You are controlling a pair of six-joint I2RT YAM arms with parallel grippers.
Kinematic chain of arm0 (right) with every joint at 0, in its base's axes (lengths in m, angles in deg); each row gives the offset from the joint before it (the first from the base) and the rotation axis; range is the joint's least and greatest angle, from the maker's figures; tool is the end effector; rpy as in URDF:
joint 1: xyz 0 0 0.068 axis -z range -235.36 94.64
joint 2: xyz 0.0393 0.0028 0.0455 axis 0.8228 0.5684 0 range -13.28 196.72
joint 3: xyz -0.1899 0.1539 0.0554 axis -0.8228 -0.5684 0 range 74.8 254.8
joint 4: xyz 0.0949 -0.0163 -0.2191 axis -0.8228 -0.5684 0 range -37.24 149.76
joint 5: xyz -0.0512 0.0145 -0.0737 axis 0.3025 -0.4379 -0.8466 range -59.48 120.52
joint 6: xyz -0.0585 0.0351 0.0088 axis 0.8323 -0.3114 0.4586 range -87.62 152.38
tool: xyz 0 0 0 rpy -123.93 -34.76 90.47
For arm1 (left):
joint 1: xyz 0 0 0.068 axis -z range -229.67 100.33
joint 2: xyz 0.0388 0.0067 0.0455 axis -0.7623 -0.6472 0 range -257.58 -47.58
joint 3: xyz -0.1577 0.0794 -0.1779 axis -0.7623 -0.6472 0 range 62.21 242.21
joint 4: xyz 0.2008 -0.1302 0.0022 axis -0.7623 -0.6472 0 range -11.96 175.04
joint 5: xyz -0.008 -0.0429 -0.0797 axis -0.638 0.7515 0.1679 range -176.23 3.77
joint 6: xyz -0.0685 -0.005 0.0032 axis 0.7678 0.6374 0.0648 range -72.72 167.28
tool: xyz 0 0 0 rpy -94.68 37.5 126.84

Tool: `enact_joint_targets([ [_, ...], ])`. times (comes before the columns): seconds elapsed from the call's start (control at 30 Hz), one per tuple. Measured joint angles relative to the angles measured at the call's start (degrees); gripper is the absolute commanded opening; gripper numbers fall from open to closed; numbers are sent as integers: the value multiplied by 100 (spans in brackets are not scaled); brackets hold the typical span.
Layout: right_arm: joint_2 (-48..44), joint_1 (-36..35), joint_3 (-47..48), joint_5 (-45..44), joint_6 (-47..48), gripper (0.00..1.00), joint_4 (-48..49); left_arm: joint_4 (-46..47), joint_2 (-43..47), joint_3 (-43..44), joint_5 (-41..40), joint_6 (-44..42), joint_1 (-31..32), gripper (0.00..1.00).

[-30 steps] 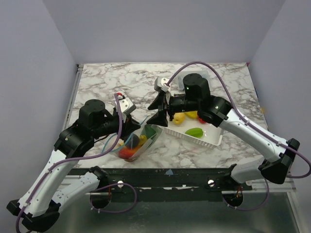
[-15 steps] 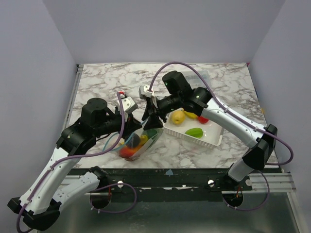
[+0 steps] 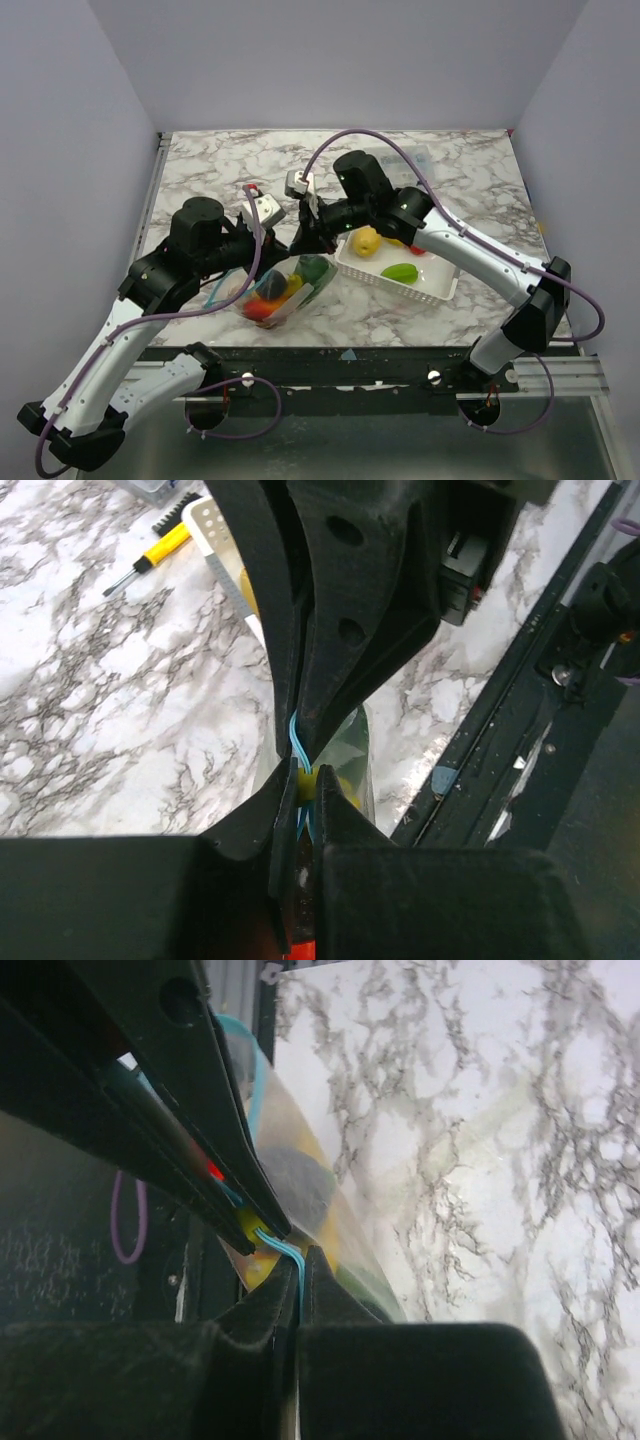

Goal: Place the food in the zip-top bag and seal the zipper
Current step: Zip the zipper food storage bag at the center of the board.

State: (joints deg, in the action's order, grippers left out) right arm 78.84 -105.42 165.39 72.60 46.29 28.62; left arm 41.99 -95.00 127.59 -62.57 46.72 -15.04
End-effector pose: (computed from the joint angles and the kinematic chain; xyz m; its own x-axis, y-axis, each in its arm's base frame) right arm 0.1952 0.2914 0.3462 -0.1127 -0.4123 -0.9041 -0.9872 -0.0567 0.1489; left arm 0.1206 -0.1104 0.3634 -0.3408 0.2463 -0.9073 0.8230 0.5447 -0.1613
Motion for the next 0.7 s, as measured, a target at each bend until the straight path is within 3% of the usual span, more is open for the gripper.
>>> enact_joint_targets([
  [0.33, -42, -210, -254, -2138, -1832, 0, 844, -33, -243, 164, -791, 39, -42, 0],
  [0.7, 385, 61, -223, -3289, -2824, 0, 1639, -258, -195, 275, -1440, 151, -44, 0],
])
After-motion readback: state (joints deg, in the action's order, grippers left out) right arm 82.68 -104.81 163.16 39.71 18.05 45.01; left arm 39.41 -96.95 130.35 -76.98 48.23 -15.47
